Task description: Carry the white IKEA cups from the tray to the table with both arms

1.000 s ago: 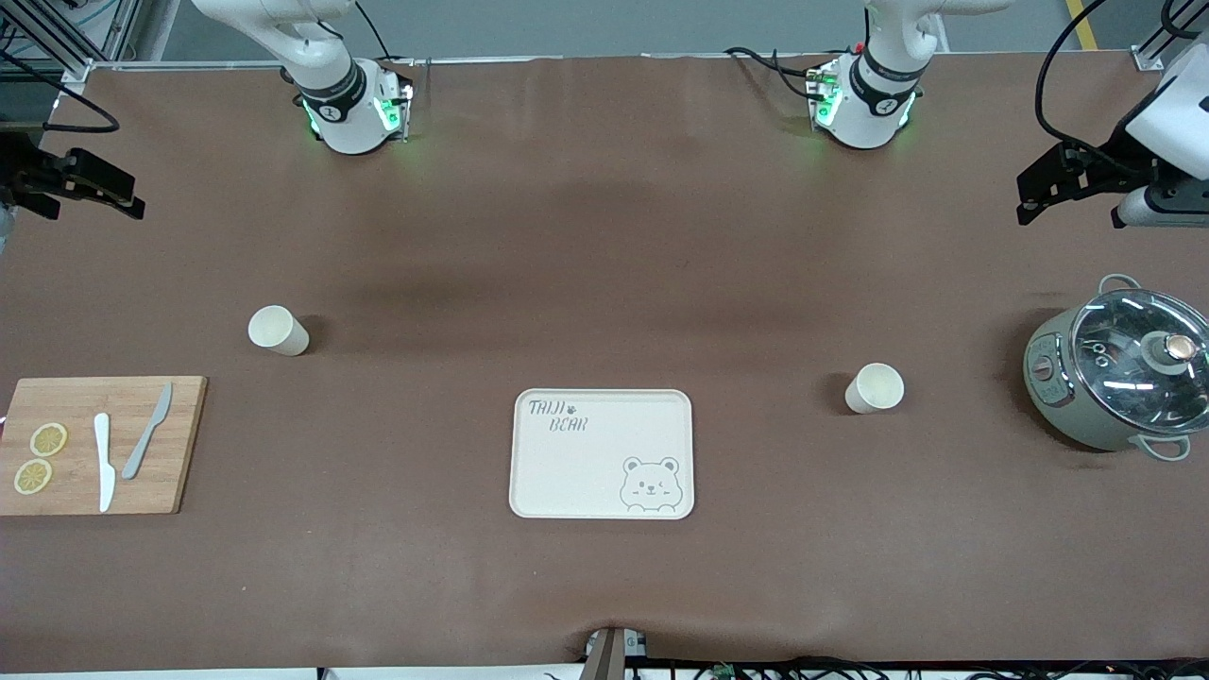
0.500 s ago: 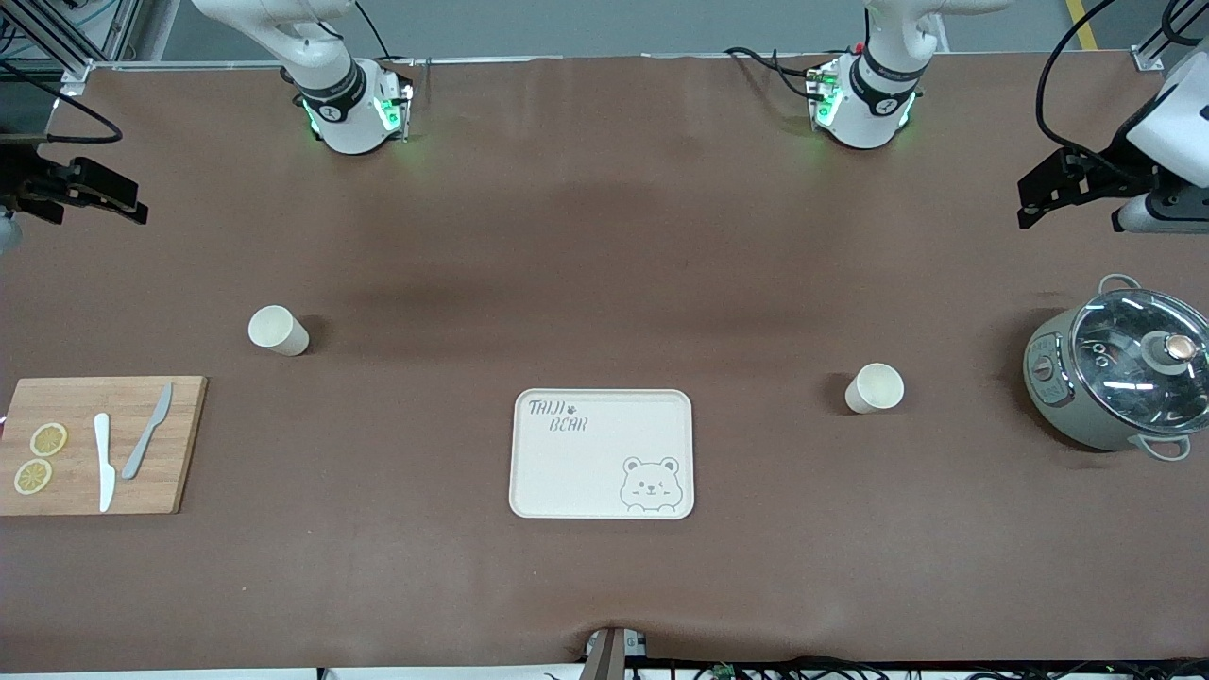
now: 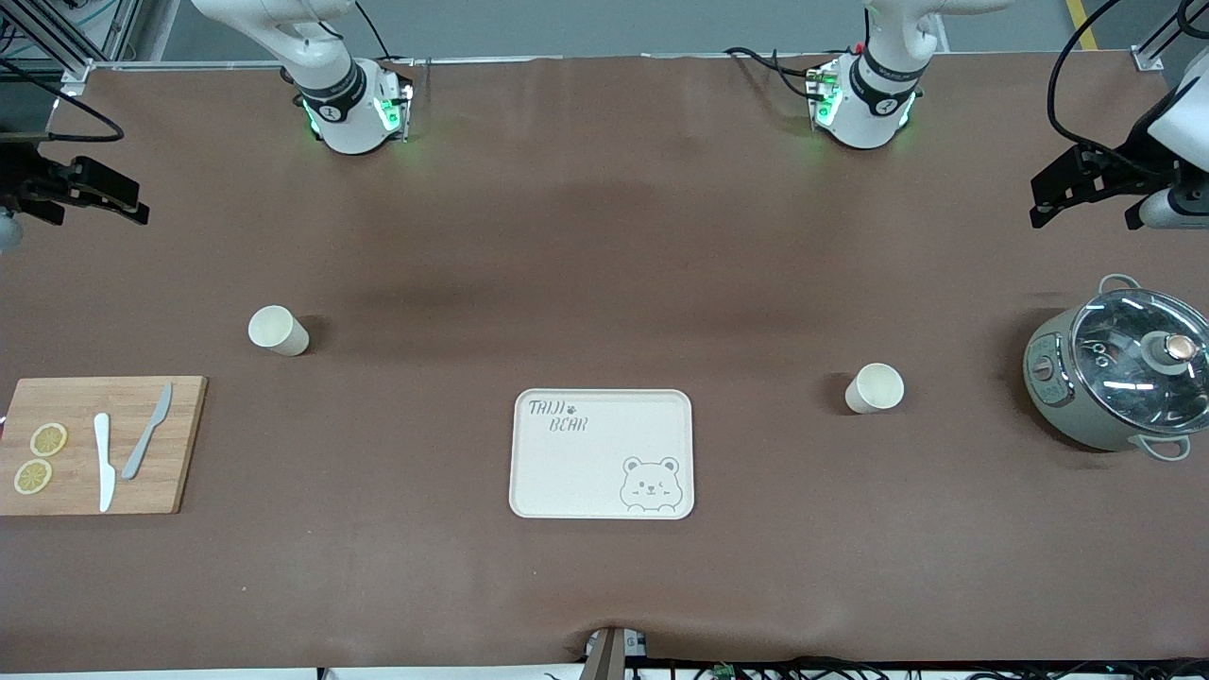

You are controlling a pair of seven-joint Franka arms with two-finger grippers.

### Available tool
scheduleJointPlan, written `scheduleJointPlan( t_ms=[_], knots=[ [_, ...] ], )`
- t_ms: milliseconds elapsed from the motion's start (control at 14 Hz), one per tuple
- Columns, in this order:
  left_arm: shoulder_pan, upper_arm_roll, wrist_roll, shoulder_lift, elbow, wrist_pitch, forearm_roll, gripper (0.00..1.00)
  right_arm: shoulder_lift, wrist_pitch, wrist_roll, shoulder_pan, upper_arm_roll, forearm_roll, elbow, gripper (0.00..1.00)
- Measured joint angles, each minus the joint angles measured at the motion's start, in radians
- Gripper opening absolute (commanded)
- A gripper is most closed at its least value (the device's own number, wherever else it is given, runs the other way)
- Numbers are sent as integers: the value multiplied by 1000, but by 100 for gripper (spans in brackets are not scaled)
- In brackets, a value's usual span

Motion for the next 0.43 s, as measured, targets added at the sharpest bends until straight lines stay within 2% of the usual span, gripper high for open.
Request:
scheduleJointPlan(
  t_ms=[429],
  knots=[
    [-3, -3, 0, 0, 0, -6, 0, 100, 0, 6, -14, 11, 0, 0, 0, 100]
  ],
)
